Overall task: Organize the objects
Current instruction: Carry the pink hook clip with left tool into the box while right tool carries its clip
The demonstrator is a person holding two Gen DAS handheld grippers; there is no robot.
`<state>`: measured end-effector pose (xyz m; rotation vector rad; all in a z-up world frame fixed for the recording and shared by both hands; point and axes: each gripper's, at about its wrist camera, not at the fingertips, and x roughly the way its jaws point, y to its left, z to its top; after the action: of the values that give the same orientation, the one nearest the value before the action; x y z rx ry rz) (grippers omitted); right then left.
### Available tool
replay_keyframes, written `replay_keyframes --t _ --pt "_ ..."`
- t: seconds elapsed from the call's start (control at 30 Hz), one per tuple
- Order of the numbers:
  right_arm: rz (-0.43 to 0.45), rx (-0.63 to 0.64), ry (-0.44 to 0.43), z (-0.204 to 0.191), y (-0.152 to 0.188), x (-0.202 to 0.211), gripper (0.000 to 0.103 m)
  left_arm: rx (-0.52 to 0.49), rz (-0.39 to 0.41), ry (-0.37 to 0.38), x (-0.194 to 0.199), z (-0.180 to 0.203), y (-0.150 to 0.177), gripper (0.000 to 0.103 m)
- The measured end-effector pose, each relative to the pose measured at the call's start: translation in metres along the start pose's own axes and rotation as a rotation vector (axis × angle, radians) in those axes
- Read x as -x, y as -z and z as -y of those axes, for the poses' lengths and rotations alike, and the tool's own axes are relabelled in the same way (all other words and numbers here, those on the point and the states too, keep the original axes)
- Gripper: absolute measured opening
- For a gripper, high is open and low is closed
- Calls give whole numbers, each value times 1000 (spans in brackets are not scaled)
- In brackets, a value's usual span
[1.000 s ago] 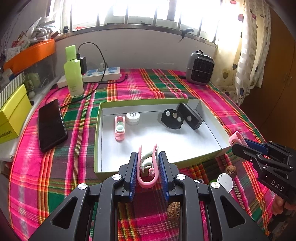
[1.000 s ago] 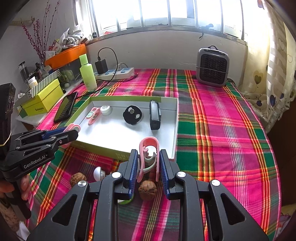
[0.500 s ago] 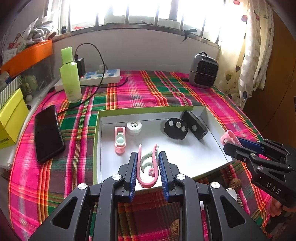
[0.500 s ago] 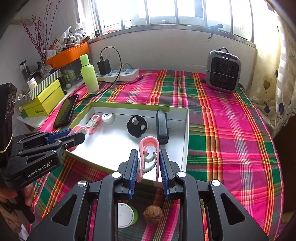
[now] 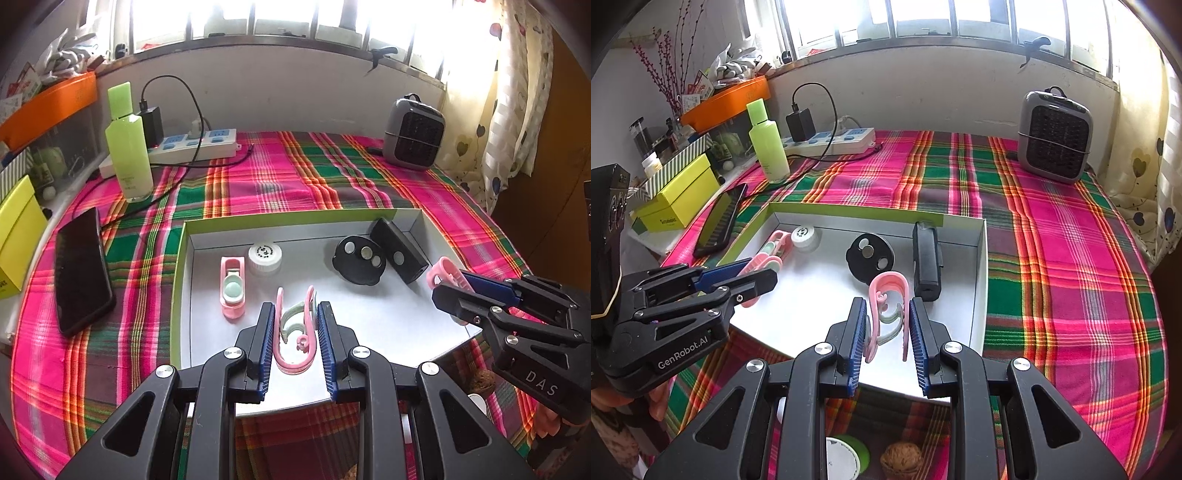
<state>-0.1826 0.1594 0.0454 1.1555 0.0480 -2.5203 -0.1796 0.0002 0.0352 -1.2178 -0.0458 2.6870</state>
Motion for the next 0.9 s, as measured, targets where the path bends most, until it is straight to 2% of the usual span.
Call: replay_keyframes --t 0.9 --pt "-73 13 -4 3 -8 -36 25 3 -38 -3 -27 -1 -6 21"
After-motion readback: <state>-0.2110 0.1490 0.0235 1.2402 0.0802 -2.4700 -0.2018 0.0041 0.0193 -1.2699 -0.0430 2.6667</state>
